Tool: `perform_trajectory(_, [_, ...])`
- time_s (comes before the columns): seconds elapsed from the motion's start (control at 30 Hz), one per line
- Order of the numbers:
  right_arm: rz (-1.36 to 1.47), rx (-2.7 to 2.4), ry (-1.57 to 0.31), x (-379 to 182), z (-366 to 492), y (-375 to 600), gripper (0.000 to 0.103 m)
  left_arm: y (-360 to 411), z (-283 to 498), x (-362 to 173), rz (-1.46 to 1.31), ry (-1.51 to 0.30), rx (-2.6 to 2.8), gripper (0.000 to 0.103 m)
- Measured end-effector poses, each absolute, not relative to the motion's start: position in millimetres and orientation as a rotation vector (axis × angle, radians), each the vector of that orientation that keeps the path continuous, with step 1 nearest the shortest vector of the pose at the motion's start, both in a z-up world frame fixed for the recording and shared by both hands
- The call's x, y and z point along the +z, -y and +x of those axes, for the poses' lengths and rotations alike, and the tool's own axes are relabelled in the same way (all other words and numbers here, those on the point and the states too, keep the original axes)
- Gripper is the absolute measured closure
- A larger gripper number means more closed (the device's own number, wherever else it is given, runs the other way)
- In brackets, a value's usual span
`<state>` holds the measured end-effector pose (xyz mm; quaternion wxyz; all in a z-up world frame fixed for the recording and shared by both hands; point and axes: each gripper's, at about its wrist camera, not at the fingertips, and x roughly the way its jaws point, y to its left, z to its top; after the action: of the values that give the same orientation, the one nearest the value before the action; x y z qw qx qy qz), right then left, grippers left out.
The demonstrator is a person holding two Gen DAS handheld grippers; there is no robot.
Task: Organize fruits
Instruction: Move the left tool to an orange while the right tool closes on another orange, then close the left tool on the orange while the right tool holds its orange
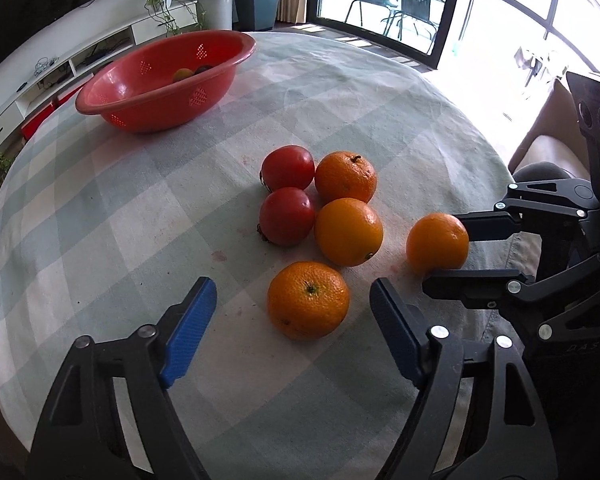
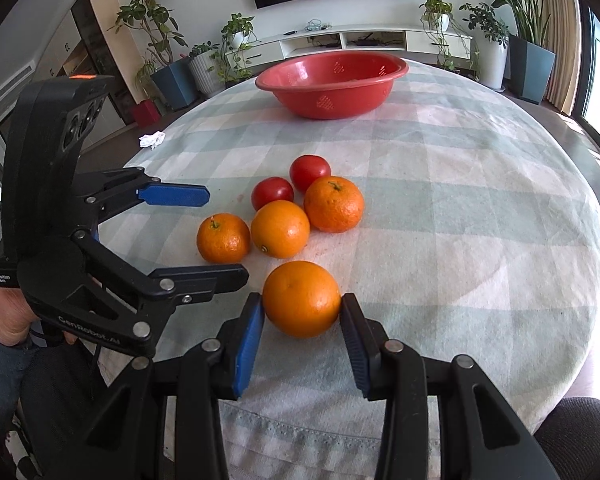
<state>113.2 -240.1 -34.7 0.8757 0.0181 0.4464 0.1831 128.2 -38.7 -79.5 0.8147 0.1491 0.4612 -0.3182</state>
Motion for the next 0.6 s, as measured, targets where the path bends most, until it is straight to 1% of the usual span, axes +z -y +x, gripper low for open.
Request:
perform_trajectory(0.07, [0.037,0.376,-0.928,-33.8,113.1,241.7,0.061,40.0,128.8,-82.3,0.318,-0.996,-0.681,0.041])
perform_trajectory(0.1, [0.038,0.373,-0.929,-33.7,113.1,242.9,0.061,39.8,127.9,-82.2,0.320,-0.991,-0.678,0.042])
perform_trajectory(0.17, [0.040,0.367,-0.930,-33.6,113.7,244.6,0.061,38.0,127.1,-81.4,0.312,-0.988,-0.680,0.053])
perform_trajectory(0.3, [0.040,0.365,-0.931,-33.7,113.8,245.6,0.061,35.5,125.8,-80.1,0.297,-0.986,-0.689,0.058])
perform_trajectory(0.4, [0.040,0.366,-0.931,-33.9,113.7,245.9,0.061,36.4,122.9,-79.3,0.291,-0.983,-0.700,0.066])
perform_trajectory(0.6, [0.039,0.364,-0.927,-33.2,113.6,246.3,0.061,33.3,120.7,-77.4,0.272,-0.985,-0.696,0.067])
